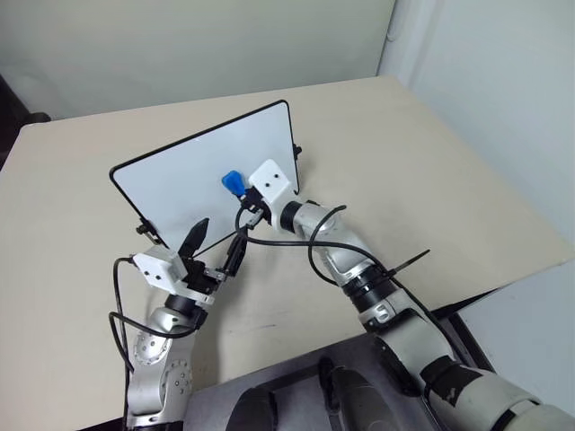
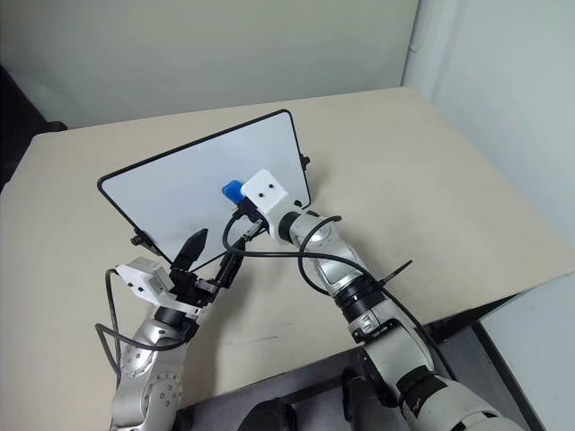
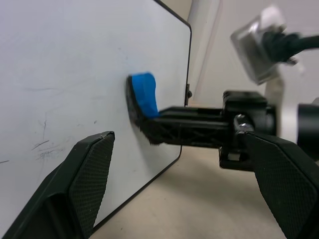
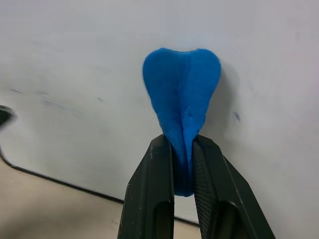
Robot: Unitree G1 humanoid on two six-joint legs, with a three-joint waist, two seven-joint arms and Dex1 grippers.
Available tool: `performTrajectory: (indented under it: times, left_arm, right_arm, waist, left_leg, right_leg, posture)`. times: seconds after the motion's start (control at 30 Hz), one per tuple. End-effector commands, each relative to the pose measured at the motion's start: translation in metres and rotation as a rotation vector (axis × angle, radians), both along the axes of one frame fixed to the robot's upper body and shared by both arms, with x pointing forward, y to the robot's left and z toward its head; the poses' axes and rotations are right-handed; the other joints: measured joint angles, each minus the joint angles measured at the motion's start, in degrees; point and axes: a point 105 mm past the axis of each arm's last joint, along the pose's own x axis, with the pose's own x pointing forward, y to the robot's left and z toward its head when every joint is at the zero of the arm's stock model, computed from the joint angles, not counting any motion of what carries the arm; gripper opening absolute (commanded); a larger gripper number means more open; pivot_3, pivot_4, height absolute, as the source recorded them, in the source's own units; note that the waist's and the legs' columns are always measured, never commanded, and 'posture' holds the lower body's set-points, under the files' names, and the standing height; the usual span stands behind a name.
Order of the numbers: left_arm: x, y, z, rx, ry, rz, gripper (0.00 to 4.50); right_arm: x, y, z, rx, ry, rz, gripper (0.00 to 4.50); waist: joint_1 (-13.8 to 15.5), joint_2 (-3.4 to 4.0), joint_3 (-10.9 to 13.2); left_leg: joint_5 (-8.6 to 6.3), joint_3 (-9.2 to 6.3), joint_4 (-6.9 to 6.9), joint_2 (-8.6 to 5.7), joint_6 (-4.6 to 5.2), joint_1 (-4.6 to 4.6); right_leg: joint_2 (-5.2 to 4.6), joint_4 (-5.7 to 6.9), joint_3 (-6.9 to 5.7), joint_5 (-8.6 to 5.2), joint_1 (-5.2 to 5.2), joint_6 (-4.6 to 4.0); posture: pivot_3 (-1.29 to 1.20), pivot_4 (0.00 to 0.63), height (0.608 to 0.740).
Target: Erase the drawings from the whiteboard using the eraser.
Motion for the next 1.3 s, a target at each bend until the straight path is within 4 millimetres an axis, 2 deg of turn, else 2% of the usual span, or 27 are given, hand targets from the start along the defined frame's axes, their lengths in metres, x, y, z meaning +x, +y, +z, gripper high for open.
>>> performTrajectory:
  times: [0.03, 0.2, 0.37, 0.43, 0.63, 0.73, 0.87, 0.93, 1.2, 1.3]
  left_arm:
    - [-0.001, -0.002, 0.007, 0.005, -0.031, -0.003, 4.50]
    - [-0.001, -0.001, 0.008, 0.008, -0.033, -0.001, 4.50]
    - [-0.002, 0.000, 0.009, 0.007, -0.034, 0.001, 4.50]
    - [-0.002, 0.000, 0.009, 0.006, -0.034, 0.002, 4.50]
    - [-0.003, -0.001, 0.009, 0.005, -0.035, 0.002, 4.50]
    - [-0.003, -0.001, 0.009, 0.004, -0.036, 0.002, 4.50]
    - [-0.003, 0.000, 0.009, 0.005, -0.037, 0.002, 4.50]
    - [-0.002, 0.000, 0.009, 0.005, -0.037, 0.002, 4.50]
    - [0.002, -0.001, 0.007, 0.003, -0.028, -0.008, 4.50]
    - [0.003, -0.003, 0.006, 0.004, -0.028, -0.015, 4.50]
  right_arm:
    - [0.016, -0.009, 0.016, 0.057, -0.001, -0.107, 0.25]
    - [0.032, -0.022, 0.015, 0.062, 0.020, -0.218, 0.25]
    - [0.030, -0.018, 0.013, 0.049, 0.015, -0.202, 0.25]
    - [0.024, -0.010, 0.016, 0.052, -0.004, -0.157, 0.25]
    - [-0.020, 0.027, 0.015, -0.004, -0.111, 0.106, 0.25]
    - [-0.030, 0.033, 0.015, -0.008, -0.122, 0.156, 0.25]
    - [-0.034, 0.035, 0.014, -0.018, -0.134, 0.179, 0.25]
    - [-0.031, 0.033, 0.014, -0.015, -0.128, 0.164, 0.25]
    - [0.017, -0.003, 0.015, 0.007, -0.063, -0.139, 0.25]
    - [0.030, -0.016, 0.019, 0.034, -0.063, -0.227, 0.25]
  waist:
    - [0.04, 0.00, 0.00]
    - [0.01, 0.00, 0.00]
    - [0.00, 0.00, 0.00]
    - [-0.04, 0.00, 0.00]
    - [-0.53, 0.00, 0.00]
    - [-0.41, 0.00, 0.00]
    - [-0.20, -0.01, 0.00]
    - [-0.12, -0.01, 0.00]
    - [0.11, -0.01, 0.00]
    - [0.10, -0.01, 0.00]
  left_leg:
    - [0.00, 0.00, 0.01, 0.00, 0.00, 0.00]
    - [0.08, 0.00, 0.03, 0.00, 0.08, 0.05]
    - [0.19, 0.00, 0.05, 0.00, 0.23, 0.06]
    - [0.19, 0.00, 0.05, 0.01, 0.23, 0.06]
    - [0.10, 0.00, 0.02, 0.01, 0.10, 0.00]
    - [0.07, 0.00, 0.01, 0.02, 0.06, -0.01]
    - [0.03, 0.00, 0.03, 0.00, -0.02, -0.01]
    - [0.02, 0.00, 0.03, -0.01, -0.04, -0.01]
    - [0.00, 0.00, 0.04, 0.00, -0.04, 0.01]
    - [0.09, 0.00, 0.07, 0.00, 0.04, 0.04]
  right_leg:
    - [0.00, 0.00, 0.00, 0.02, 0.00, 0.00]
    - [0.00, 0.01, 0.00, -0.02, 0.05, 0.33]
    - [0.01, 0.01, -0.03, 0.15, 0.03, 0.35]
    - [0.01, 0.01, -0.06, 0.15, 0.02, 0.36]
    - [0.03, -0.02, -0.07, 0.06, -0.08, 0.38]
    - [0.04, -0.02, -0.08, 0.06, -0.09, 0.23]
    - [-0.01, -0.04, -0.08, 0.17, -0.03, 0.00]
    - [-0.02, -0.07, -0.08, 0.15, -0.01, 0.00]
    - [-0.03, -0.06, -0.07, 0.16, 0.00, -0.03]
    - [-0.03, -0.05, -0.07, 0.09, 0.03, 0.34]
  posture:
    - [0.00, 0.150, 0.740]
    - [0.00, 0.150, 0.740]
    - [0.00, 0.150, 0.740]
    - [0.00, 0.150, 0.740]
    - [0.00, 0.150, 0.740]
    - [0.00, 0.150, 0.740]
    - [0.00, 0.150, 0.740]
    - [0.00, 0.150, 0.740]
    - [0.00, 0.150, 0.740]
    - [0.00, 0.150, 0.740]
